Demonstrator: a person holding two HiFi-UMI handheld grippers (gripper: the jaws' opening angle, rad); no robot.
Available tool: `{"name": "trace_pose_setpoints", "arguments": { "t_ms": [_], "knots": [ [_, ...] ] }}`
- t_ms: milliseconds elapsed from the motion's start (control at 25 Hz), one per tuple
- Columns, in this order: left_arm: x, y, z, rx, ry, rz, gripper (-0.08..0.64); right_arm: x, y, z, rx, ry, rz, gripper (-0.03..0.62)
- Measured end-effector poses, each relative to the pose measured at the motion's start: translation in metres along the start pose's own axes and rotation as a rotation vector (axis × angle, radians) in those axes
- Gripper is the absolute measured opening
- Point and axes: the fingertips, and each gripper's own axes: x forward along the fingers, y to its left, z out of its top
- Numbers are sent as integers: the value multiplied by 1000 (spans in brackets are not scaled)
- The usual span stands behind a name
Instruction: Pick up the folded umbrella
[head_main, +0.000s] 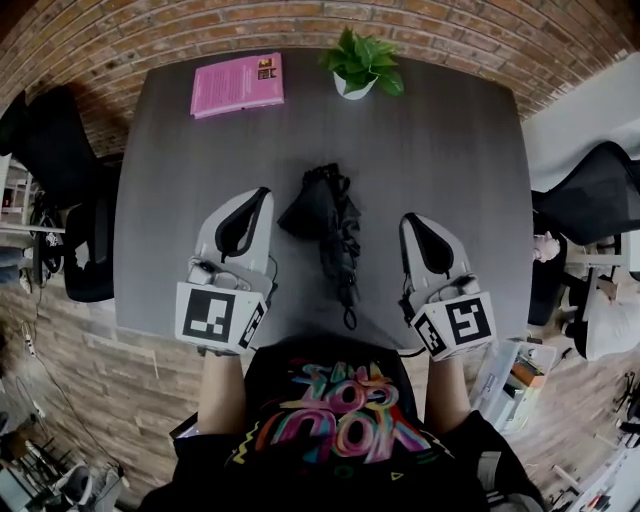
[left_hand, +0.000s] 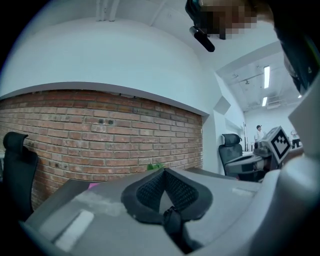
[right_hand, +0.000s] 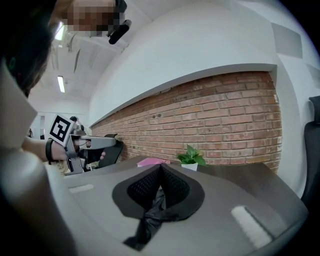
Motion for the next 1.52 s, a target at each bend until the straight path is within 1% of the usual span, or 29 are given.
{"name": "trace_pose_setpoints", "arguments": {
  "t_ms": [240, 480, 720, 920, 1120, 1200, 1280, 1400, 1520],
  "knots": [
    [2, 7, 0, -2, 9, -3, 2, 9, 5, -2, 6, 19, 5, 0],
    [6, 12, 8, 0, -9, -32, 2, 14, 14, -3, -8, 27, -13, 0],
    [7, 14, 7, -9, -15, -47, 2, 21, 22, -2, -38, 29, -9, 0],
    [4, 15, 4, -17, -13, -46, 2, 24, 28, -6, -66, 42, 4, 0],
    [-3, 18, -1, -23, -9, -31, 2, 31, 34, -22, -92, 88, 26, 2],
    [-7, 20, -2, -26, -10, -21, 2, 34, 38, -33, -100, 121, 42, 41],
    [-11, 23, -4, -28, -6, -10, 2, 38, 45, -45, -110, 159, 64, 58],
    [-15, 30, -6, -29, -4, 9, 2, 46, 52, -59, -131, 201, 92, 106],
    [-18, 34, -7, -30, -3, 26, 2, 54, 56, -73, -139, 242, 109, 172]
  ]
}}
